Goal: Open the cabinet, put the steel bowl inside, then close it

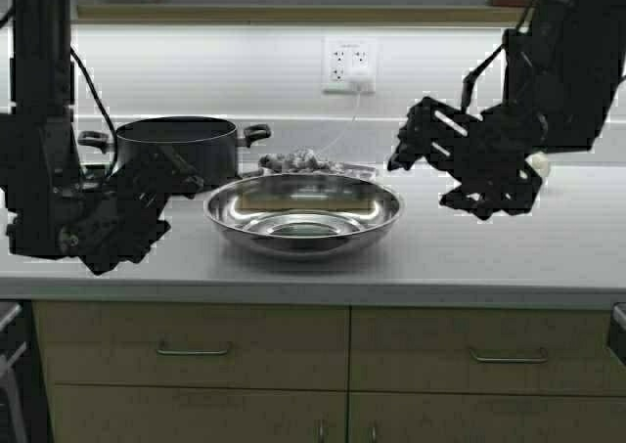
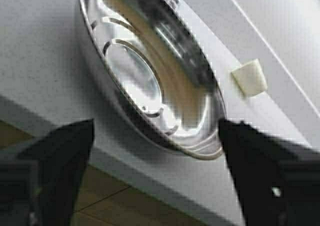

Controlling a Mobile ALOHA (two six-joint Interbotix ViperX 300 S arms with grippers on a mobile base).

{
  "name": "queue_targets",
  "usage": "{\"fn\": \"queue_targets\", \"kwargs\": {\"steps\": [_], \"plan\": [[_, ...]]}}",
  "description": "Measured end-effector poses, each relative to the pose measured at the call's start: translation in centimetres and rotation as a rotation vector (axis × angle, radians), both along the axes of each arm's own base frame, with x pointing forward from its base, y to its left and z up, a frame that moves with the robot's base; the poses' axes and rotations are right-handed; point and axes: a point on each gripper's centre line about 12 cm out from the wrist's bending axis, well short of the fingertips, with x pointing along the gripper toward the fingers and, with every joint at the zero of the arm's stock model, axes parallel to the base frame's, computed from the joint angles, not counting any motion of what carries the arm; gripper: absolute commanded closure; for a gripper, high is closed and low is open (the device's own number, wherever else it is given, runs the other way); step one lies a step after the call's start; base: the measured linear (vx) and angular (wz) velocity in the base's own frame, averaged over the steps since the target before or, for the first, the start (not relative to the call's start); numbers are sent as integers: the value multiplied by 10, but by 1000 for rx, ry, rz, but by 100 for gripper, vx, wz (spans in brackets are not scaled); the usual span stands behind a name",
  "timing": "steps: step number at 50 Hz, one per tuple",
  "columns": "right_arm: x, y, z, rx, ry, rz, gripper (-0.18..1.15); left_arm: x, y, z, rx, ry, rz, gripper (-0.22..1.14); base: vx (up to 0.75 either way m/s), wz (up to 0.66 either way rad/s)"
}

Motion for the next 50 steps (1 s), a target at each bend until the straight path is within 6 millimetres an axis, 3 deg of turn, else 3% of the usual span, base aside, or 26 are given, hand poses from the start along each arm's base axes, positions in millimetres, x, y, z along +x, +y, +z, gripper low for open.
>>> {"fn": "queue_targets", "kwargs": {"steps": [6,23,31,40,50], "plan": [[11,-3,-21,17,20,-2,-6,6,-2,-6,-12,-11,4,-11,6,1],[22,-14,-33,41,3,-46,-6,15,9,-19,-8,-4,50,-11,16,7],[22,-18,-43,61,23,-71,-6,22,4,-25,-22,-12,34,-11,21,2],[27,-22,-62,67,41,-93,-6,33,-4,-42,-59,-9,6,-11,18,-5],[37,-25,-83,87,60,-99,-6,31,-4,-57,-112,36,7,-11,12,-4]]}}
